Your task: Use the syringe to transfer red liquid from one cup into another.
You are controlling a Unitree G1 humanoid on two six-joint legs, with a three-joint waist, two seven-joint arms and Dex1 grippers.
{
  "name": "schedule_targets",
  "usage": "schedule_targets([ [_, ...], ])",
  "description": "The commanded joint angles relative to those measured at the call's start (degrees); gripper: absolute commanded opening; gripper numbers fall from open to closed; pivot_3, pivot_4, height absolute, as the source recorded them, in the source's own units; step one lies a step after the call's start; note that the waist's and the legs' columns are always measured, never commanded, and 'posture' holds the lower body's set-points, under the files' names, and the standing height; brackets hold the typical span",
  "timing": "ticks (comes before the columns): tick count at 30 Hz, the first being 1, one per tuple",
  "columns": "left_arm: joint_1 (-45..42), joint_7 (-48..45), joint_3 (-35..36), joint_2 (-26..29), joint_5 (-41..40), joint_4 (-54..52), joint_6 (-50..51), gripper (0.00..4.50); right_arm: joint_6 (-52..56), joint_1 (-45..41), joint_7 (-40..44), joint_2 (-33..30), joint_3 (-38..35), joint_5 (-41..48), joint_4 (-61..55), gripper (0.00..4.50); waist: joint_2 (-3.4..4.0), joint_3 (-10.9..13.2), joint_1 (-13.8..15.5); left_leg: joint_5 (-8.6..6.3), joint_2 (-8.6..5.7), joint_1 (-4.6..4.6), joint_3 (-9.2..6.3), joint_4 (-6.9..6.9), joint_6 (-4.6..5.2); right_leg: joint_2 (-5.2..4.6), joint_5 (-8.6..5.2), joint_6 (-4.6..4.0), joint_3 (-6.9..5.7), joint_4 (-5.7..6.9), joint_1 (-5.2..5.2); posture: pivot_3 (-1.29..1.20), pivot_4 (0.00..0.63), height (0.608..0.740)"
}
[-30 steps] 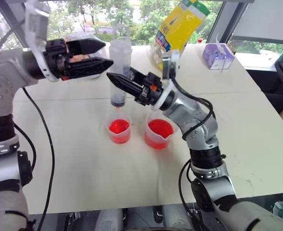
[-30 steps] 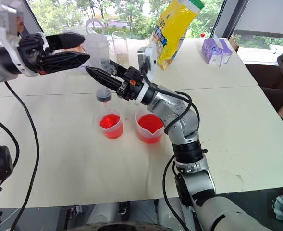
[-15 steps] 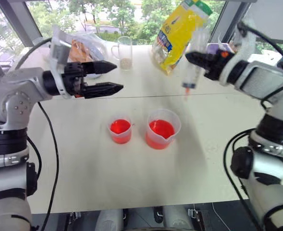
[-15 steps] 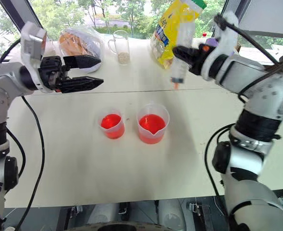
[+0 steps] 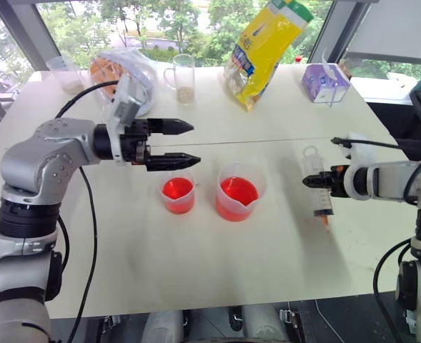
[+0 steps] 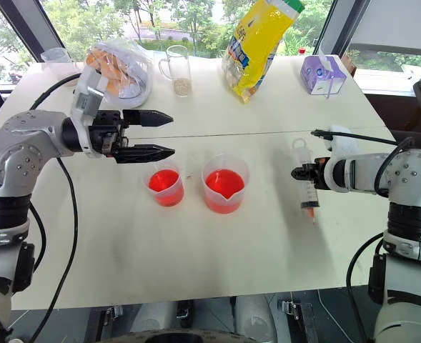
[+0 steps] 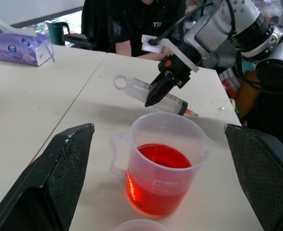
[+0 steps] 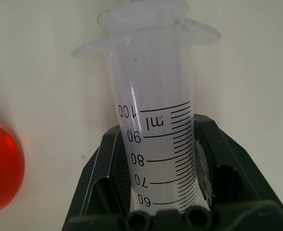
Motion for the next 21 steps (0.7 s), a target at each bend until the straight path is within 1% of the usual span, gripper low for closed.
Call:
schedule_targets([
  [1,0.7,-0.1,0.4,0.7,-0.6,-2.9,0.6,4.50,0.4,-0.1,1.0,0.0,-0.8,-1.1,-2.8,3.27,0.00,0.0,0.0,0.00,0.00,0.00,0.01,0.01,0.00,0.00,0.00,0.00,0.00,0.00,0.00,0.00,0.150,0.740],
  [3,1.0,0.0,0.6,0.8,-0.8,-3.4,0.9,4.50,0.4,-0.1,1.5,0.1,-1.0,-1.5,-3.2,4.33,0.00,0.0,0.0,0.00,0.00,-0.01,0.02,0.01,0.00,-0.01,0.00,0.00,0.01,-0.01,0.00,0.00,0.150,0.740],
  [4,1.0,0.0,0.8,0.9,-0.9,-3.5,1.2,4.50,0.4,-0.1,1.9,-0.1,-1.1,-1.7,-3.6,4.46,0.00,0.0,0.0,0.00,0.00,-0.01,0.02,0.01,0.00,-0.01,0.00,0.00,0.01,-0.01,0.00,0.00,0.150,0.740],
  [7,1.2,-0.1,0.9,1.4,-1.1,-3.9,2.0,4.50,0.4,-0.2,4.0,-1.4,-1.6,-1.6,-5.6,4.46,0.00,0.0,0.0,0.00,-0.01,-0.01,0.00,0.01,0.00,-0.01,0.00,0.00,0.00,-0.01,0.00,0.00,0.150,0.740],
  [8,1.2,-0.1,0.9,1.6,-1.3,-4.1,2.3,4.50,0.4,-0.1,5.3,-2.6,-1.4,-1.5,-7.4,4.46,0.01,0.0,0.0,0.00,-0.01,-0.01,0.00,0.01,0.00,-0.01,0.00,0.01,0.00,-0.01,0.00,0.00,0.150,0.740],
  [10,1.5,-0.5,1.0,2.2,-1.6,-4.7,3.0,4.50,-1.3,0.9,10.4,-7.3,-0.9,-0.7,-13.7,4.46,0.03,0.0,0.1,0.00,-0.01,-0.01,0.00,0.01,0.00,-0.01,-0.01,0.01,0.00,-0.01,0.00,0.00,0.150,0.740],
  [13,2.3,-1.3,1.1,3.4,-2.2,-5.6,3.7,4.50,-2.7,2.7,18.0,-12.4,-4.7,2.9,-21.2,4.46,0.04,0.0,0.2,-0.01,0.00,-0.04,-0.04,0.00,0.01,-0.01,-0.04,0.04,-0.02,-0.04,-0.01,0.00,0.150,0.740],
  [17,2.9,-1.8,1.2,4.4,-1.8,-5.7,3.3,4.50,-4.0,4.6,28.5,-18.8,-11.6,9.8,-29.8,4.46,0.02,0.0,0.2,-0.02,0.00,-0.04,-0.06,0.00,0.03,-0.02,-0.06,0.07,-0.03,-0.06,0.01,0.00,0.150,0.740],
  [21,2.7,-0.7,2.1,4.4,-1.9,-5.5,3.5,4.50,-4.9,8.5,35.2,-24.0,-18.8,14.1,-34.3,4.46,0.01,0.0,0.2,-0.02,0.01,-0.02,-0.07,0.00,0.02,-0.02,-0.06,0.07,-0.04,-0.06,0.03,0.00,0.150,0.740],
])
